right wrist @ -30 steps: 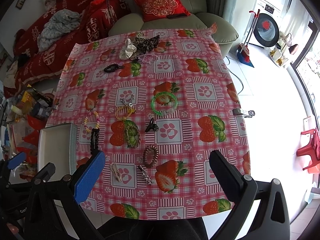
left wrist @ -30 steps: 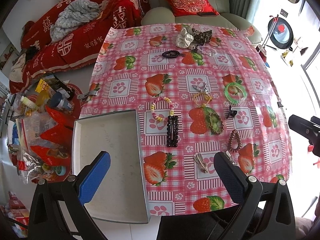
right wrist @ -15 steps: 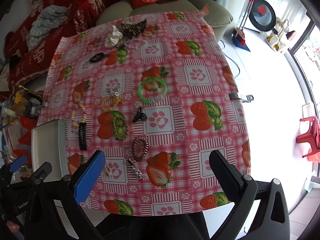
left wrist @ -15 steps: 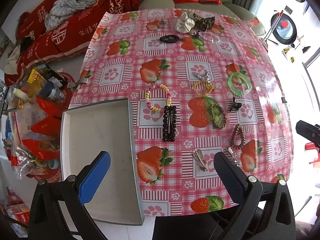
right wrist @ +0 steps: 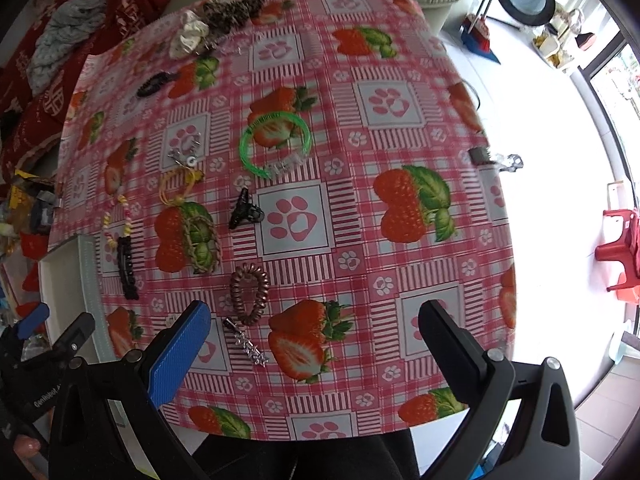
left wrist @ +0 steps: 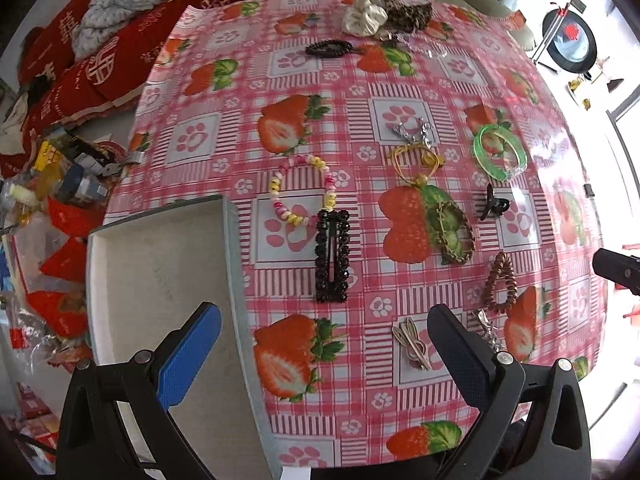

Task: Organize jewelry
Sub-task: 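Grasp the black rhinestone hair clip with the left tool while the right tool grasps the black claw clip, then carry the rhinestone clip in the left tool while the right tool carries the claw clip to the white tray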

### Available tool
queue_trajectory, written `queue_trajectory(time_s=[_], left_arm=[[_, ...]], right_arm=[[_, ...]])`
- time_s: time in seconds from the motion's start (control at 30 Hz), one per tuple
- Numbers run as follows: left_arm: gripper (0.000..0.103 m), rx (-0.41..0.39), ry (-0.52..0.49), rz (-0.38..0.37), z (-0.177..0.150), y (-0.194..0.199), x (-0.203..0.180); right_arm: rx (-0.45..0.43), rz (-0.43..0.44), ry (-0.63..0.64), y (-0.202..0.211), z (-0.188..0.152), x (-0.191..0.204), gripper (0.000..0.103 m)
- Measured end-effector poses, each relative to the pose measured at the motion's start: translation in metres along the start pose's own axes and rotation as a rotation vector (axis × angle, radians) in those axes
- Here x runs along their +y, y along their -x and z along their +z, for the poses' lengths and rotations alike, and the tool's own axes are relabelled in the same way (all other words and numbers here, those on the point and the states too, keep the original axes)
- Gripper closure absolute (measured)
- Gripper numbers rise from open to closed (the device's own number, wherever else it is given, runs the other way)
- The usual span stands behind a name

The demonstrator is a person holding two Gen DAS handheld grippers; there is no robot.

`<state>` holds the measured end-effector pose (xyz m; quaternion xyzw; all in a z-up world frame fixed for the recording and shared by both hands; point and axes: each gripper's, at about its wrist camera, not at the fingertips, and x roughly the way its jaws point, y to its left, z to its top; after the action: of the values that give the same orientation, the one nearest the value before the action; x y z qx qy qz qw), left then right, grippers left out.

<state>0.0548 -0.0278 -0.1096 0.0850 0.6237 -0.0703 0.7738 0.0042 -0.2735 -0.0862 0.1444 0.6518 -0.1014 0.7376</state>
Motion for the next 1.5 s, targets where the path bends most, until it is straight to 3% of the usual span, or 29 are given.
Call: queue_trajectory(time_s=[0.4,0.5,0.67,0.9,0.97,1.1,1.27,1.33,1.37,1.5], left_arm=[[0.0,-0.002,-0.002,-0.007,0.02,-0.045,-0.008],[0.006,0.006,-0.007,-0.004,0.022,-0.057,-0.009],[0.006,0.015,0.002,0.004,0.024,-0.074,-0.008],[0.006,0.034,0.056,-0.012,0.022,-0.093,0.0],[0.019,0.044,0.062,-0.013,0.023,-0.097,0.0],[0.022,0.03,0.062,-0.015,0.023,-0.098,-0.002],[0.042,-0.001,0.047,-0.009,0.024,-0.095,-0.011],[0.062,-0.01,0.047,-0.004,0.023,-0.093,-0.016],[0.067,-0.011,0.049,-0.014,0.025,-0.091,-0.014],[0.067,-0.01,0.06,-0.028,0.026,-0.09,-0.01]], right_arm=[[0.036,0.07,-0.009,-0.052,0.037,0.017,0.0],[0.026,0.093,-0.013,-0.062,0.046,0.023,0.009],[0.032,0.119,-0.02,-0.084,0.057,0.032,0.013],[0.047,0.132,-0.01,-0.108,0.058,0.044,0.033],[0.041,0.116,-0.001,-0.111,0.057,0.047,0.033],[0.016,0.079,0.025,-0.112,0.058,0.055,0.037],[0.0,0.012,0.061,-0.114,0.058,0.067,0.061],[-0.004,-0.005,0.077,-0.115,0.059,0.07,0.071],[-0.006,-0.007,0.08,-0.115,0.06,0.071,0.074],[-0.009,0.014,0.074,-0.116,0.062,0.068,0.078]])
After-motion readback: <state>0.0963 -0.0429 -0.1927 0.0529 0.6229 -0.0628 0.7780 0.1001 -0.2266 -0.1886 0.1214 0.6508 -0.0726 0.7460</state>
